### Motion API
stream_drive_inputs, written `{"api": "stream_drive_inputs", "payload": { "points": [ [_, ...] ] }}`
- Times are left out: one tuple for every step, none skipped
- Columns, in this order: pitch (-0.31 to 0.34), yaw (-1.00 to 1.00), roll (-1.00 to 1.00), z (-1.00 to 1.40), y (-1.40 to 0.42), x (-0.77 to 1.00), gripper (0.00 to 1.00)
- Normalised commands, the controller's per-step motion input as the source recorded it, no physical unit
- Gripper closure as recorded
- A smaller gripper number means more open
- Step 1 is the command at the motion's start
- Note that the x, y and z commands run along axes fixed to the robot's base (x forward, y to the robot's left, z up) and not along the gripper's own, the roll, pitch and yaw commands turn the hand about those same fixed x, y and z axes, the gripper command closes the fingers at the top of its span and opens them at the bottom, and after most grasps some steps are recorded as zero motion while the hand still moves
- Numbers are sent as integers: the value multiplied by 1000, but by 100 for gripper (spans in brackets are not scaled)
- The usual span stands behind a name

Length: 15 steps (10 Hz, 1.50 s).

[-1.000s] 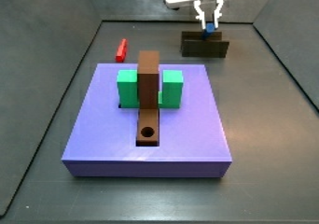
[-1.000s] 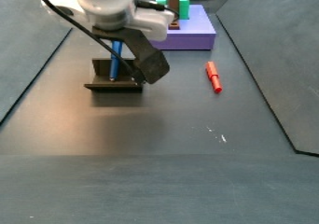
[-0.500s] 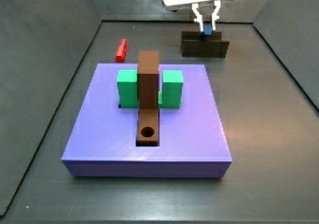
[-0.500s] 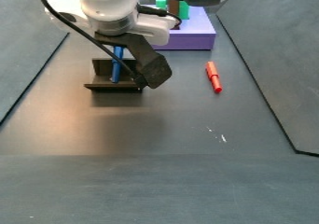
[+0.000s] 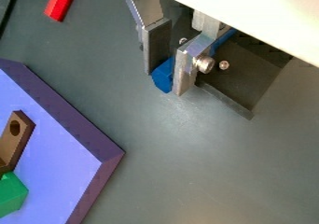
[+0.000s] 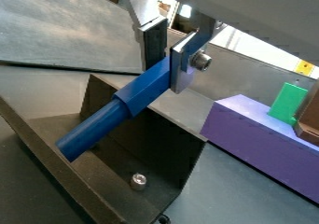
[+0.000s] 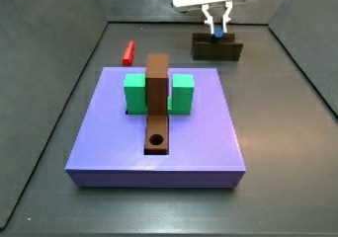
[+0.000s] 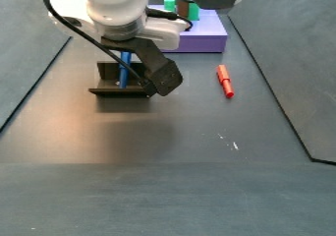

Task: Pick up the blue object. Move up. Place the blue object on the fixture. Regrasp the blue object. Move to above the board. Insert the blue object.
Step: Place the blue object on the fixture, then regrasp the blue object.

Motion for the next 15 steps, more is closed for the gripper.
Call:
{"api": "stream_drive_inputs", "payload": {
  "points": [
    [-29, 0, 0, -51, 0, 0, 100],
    [0, 0, 0, -97, 0, 0, 100],
    [0, 0, 0, -109, 0, 0, 100],
    [-9, 0, 0, -117, 0, 0, 100],
    [0, 0, 0, -49, 0, 0, 100],
    [0, 0, 0, 0, 0, 0, 100],
    [0, 0, 0, 0, 0, 0, 0],
    [0, -83, -49, 214, 49, -6, 0],
    [0, -154, 0, 323, 0, 0, 0],
    [0, -209, 97, 389, 0, -80, 0],
    [0, -234, 326, 460, 17, -37, 0],
    [0, -226, 520, 477, 0, -17, 0],
    [-9, -186, 620, 446, 0, 0, 0],
    [0, -146, 900, 374, 0, 0, 0],
    [0, -94, 1000, 300, -6, 0, 0]
  ]
}}
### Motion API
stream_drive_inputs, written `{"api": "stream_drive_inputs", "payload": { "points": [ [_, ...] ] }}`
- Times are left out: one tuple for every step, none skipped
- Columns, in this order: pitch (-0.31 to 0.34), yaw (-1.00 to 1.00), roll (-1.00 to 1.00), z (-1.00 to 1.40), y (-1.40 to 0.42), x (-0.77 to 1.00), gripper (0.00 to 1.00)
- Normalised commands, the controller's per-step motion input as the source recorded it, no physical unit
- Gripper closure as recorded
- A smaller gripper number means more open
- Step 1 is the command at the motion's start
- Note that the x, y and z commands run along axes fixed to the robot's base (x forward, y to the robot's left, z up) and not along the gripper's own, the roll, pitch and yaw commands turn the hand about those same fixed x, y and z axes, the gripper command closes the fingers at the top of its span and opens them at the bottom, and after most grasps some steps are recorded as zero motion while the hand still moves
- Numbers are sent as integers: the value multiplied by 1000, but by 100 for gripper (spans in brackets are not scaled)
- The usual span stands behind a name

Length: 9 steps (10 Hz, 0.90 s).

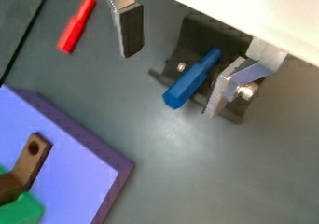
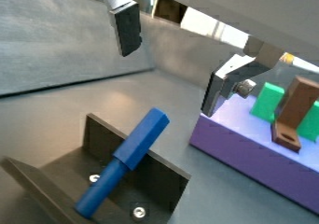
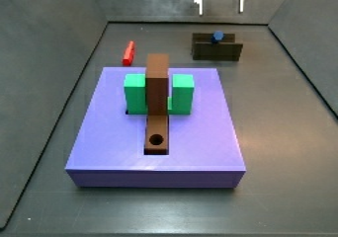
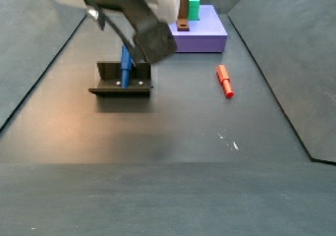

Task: Pick up the blue object. Move up. Place the blue object on the fixture. Regrasp the blue object. Move to above the board. Insert the blue object.
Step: Regrasp the blue object.

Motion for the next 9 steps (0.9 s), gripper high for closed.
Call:
{"api": "stream_drive_inputs", "payload": {
  "points": [
    [0, -74, 1000, 234, -17, 0, 0],
    [0, -34, 1000, 211, -34, 26, 0],
    [0, -34, 1000, 206, -31, 0, 0],
    [-37, -26, 914, 263, -57, 0, 0],
    [-91, -37, 866, 286, -49, 0, 0],
    [-51, -9, 857, 334, -49, 0, 0],
    [-26, 0, 974, 257, -97, 20, 0],
    [-23, 0, 1000, 103, -69, 14, 0],
    [-9, 0, 1000, 0, -37, 31, 0]
  ]
}}
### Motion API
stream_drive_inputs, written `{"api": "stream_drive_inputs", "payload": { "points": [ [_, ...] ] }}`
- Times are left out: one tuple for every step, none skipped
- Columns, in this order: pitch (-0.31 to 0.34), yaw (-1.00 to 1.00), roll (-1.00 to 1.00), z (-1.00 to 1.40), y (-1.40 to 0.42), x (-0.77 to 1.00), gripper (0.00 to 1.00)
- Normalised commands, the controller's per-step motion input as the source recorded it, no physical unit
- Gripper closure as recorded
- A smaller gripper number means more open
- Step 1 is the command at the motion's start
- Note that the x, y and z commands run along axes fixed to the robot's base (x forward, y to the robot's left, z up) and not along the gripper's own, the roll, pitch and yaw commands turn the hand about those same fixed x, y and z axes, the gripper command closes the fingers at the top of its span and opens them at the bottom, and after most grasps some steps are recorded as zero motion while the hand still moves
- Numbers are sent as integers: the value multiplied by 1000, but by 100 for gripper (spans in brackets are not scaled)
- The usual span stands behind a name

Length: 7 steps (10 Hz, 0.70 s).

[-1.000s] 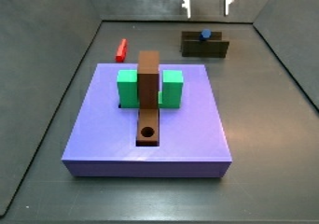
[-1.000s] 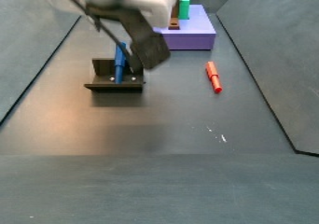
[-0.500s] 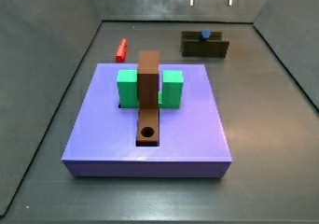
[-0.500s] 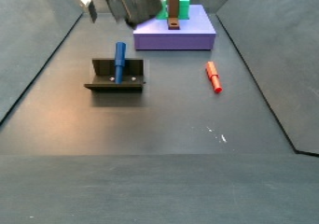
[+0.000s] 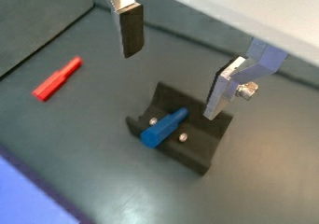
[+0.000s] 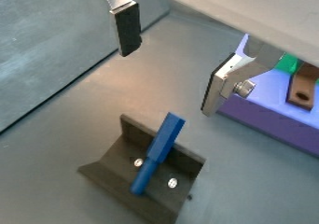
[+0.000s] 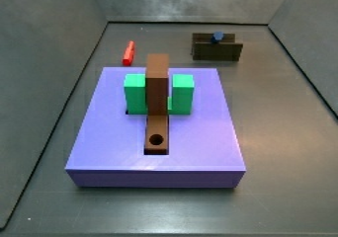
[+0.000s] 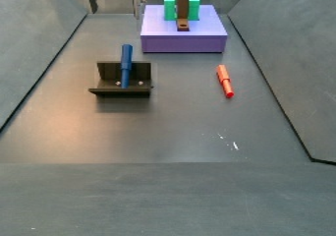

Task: Pick up the blue object. Move up. Place the blue object on the fixture. Regrasp the blue object. Move to above the board. Insert the blue object.
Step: Regrasp the blue object.

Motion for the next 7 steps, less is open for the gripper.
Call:
{"api": "stream_drive_inputs", "payload": {
  "points": [
    [-6, 0, 1000, 0, -26, 9, 0],
    [-3, 0, 1000, 0, -17, 6, 0],
    [0, 0, 1000, 0, -6, 0, 0],
    [0, 0, 1000, 0, -3, 0, 0],
    [0, 0, 1000, 0, 0, 0, 0],
    [0, 0, 1000, 0, 0, 0, 0],
    [0, 0, 1000, 0, 0, 0, 0]
  ]
}}
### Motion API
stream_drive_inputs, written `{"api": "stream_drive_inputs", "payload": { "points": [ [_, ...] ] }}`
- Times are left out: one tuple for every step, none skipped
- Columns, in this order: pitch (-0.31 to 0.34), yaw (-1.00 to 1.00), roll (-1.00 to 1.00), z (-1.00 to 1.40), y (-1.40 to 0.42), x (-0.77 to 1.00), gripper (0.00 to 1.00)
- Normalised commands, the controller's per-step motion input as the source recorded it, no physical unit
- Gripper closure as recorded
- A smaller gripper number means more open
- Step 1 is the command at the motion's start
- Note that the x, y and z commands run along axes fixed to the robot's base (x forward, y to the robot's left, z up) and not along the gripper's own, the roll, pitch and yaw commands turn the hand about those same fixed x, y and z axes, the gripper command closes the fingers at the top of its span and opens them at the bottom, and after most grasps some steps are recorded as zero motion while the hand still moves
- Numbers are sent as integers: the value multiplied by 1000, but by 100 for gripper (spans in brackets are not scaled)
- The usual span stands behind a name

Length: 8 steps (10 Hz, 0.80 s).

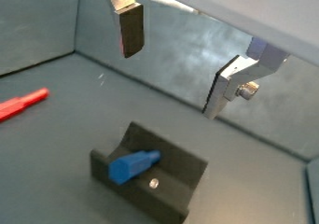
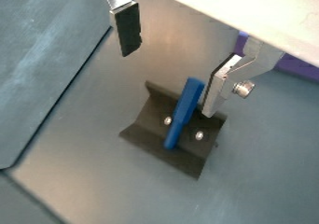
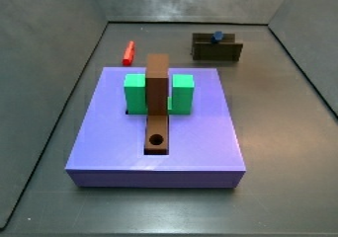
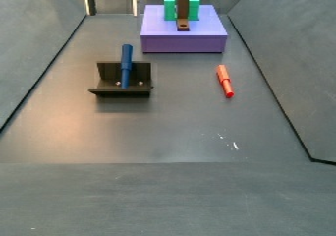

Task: Pick up the blue object. Move up. Place the blue object on the fixture. Regrasp the blue object. Move to above the board. Insert the blue object.
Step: Regrasp the blue object.

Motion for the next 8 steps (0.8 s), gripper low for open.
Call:
{"api": "stream_drive_inputs", "payload": {
  "points": [
    [0, 11, 1000, 0, 0, 0, 0],
    [0, 17, 1000, 0, 0, 0, 0],
    [0, 20, 1000, 0, 0, 0, 0],
    [0, 26, 1000, 0, 0, 0, 0],
    [0, 54, 1000, -14, -14, 0, 0],
    [-100, 249, 557, -289, -243, 40, 0],
    [-166, 374, 331, -374, -309, 214, 0],
    [-137, 500, 243, -360, -246, 269, 0]
  ]
}}
